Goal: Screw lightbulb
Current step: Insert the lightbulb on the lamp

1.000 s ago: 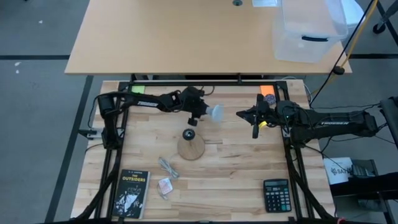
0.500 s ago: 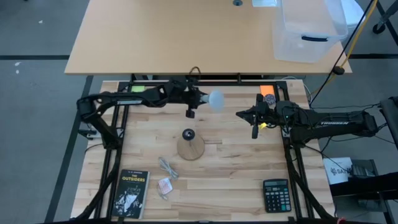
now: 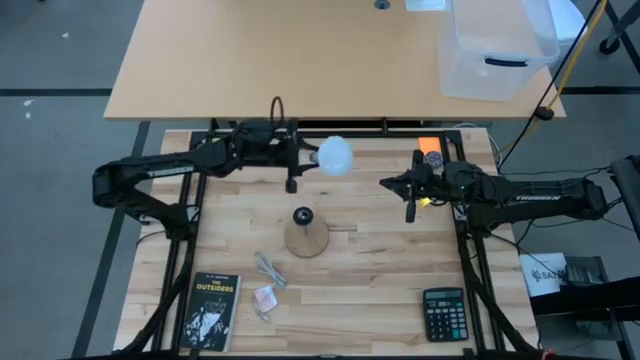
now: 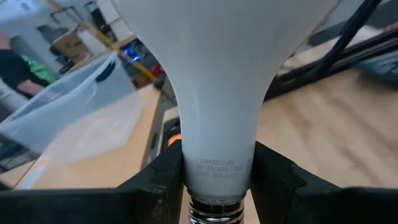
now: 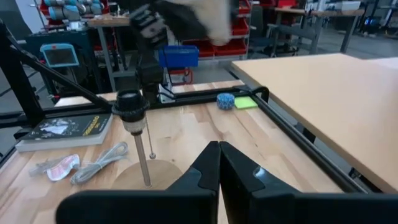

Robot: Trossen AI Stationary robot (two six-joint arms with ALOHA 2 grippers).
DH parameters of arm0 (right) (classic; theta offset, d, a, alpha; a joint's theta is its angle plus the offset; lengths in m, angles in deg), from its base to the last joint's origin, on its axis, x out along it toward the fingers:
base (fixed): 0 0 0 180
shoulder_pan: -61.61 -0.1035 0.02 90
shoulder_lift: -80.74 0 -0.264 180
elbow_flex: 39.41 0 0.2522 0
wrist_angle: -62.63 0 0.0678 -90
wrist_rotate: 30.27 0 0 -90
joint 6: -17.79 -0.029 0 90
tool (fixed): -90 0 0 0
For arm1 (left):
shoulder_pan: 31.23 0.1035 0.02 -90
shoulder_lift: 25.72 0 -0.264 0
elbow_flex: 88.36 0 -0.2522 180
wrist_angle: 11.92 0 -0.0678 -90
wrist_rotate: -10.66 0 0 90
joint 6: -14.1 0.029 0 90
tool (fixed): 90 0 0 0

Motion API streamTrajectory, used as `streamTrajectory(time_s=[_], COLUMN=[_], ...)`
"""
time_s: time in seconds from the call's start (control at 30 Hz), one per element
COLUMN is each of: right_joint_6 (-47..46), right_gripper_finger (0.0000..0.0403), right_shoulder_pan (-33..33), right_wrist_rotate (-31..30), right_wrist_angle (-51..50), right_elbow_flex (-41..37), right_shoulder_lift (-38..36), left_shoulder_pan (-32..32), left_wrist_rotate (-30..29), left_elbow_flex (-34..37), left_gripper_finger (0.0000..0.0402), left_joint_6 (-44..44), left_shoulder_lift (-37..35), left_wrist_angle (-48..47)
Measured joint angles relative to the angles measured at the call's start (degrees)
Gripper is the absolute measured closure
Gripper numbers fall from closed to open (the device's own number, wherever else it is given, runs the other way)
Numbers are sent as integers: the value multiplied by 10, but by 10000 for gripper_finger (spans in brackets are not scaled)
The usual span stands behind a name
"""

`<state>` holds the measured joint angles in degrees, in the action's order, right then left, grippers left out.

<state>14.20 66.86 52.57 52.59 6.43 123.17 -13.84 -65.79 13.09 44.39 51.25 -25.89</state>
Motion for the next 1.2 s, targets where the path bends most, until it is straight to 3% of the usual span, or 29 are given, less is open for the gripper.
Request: streamTrajectory(time_s=[0.5,0.8,0.93,1.03,1.2], right_joint_6=[17,33,59,72,79], right_gripper_finger=[403,403,403,403,403], right_shoulder_pan=[0,-19,-29,-36,-43], right_wrist_rotate=[0,1,38,72,76], right_wrist_angle=[43,121,189,238,282], right_elbow_flex=[0,0,0,0,0], right_shoulder_lift=[11,97,143,171,201], left_shoulder_pan=[-115,-182,-206,-224,-244], left_wrist_rotate=[-12,-84,-111,-129,-149], left_elbow_flex=[0,0,17,49,133], left_gripper_finger=[262,262,262,262,262], left_joint_6=[-25,-73,-108,-131,-161], left_shoulder_lift=[-86,-94,-94,-94,-97], left_wrist_angle=[-74,-99,-94,-72,62])
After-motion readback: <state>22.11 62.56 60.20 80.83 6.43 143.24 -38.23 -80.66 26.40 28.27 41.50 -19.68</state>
